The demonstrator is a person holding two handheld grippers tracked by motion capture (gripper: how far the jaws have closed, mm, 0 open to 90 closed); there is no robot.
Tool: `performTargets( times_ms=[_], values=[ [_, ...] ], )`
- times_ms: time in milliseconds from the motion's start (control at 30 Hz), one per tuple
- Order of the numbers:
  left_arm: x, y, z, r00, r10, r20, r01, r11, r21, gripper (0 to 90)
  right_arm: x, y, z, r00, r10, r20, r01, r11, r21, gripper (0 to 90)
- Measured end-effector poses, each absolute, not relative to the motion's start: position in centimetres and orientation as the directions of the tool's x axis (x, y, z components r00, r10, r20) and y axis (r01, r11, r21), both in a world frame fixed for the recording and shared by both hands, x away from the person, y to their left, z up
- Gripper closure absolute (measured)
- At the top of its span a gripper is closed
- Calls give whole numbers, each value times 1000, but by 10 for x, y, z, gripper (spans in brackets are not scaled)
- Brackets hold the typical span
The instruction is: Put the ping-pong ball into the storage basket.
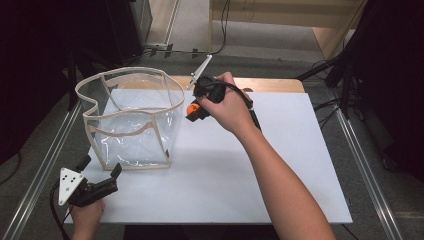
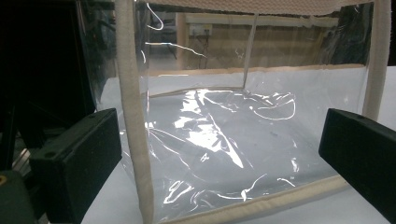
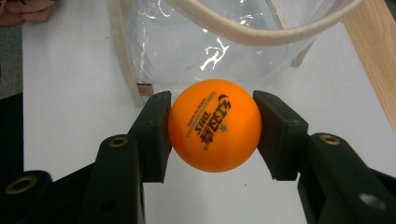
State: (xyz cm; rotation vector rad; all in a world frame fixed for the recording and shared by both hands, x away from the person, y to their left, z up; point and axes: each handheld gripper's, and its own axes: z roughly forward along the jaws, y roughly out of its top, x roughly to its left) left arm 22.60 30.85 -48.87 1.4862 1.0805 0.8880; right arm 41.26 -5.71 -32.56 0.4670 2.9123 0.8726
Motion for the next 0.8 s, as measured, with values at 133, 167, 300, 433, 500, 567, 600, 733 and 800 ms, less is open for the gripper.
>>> performTargets(
  times_ms=[133, 167, 300, 433, 500, 567, 600, 733, 800],
  values=[
    [226, 309, -489, 318, 948, -12, 173, -46, 984, 0, 414, -56, -322, -954, 300, 20, 261, 793, 550, 476],
    [226, 309, -489, 318, 948, -12, 172, -46, 984, 0, 414, -56, -321, -954, 301, 20, 262, 794, 549, 476],
    [226, 308, -489, 318, 948, -11, 172, -46, 984, 0, 414, -56, -317, -953, 303, 20, 263, 791, 552, 476],
    [226, 308, -489, 318, 948, -11, 172, -46, 984, 0, 414, -57, -314, -954, 301, 16, 259, 791, 554, 476],
    [226, 308, -489, 317, 948, -11, 172, -46, 984, 0, 415, -57, -312, -953, 302, 9, 257, 794, 550, 476],
    [226, 308, -489, 317, 948, -11, 172, -46, 984, 0, 415, -57, -311, -954, 301, 12, 257, 793, 552, 476],
    [226, 308, -489, 317, 948, -11, 172, -46, 984, 0, 415, -57, -310, -954, 299, 10, 255, 794, 552, 476],
    [226, 308, -489, 317, 948, -11, 172, -46, 984, 0, 416, -56, -307, -955, 296, 10, 252, 791, 557, 476],
    [226, 308, -489, 317, 948, -11, 172, -46, 984, 0, 416, -56, -305, -953, 302, 12, 259, 793, 551, 476]
  ],
)
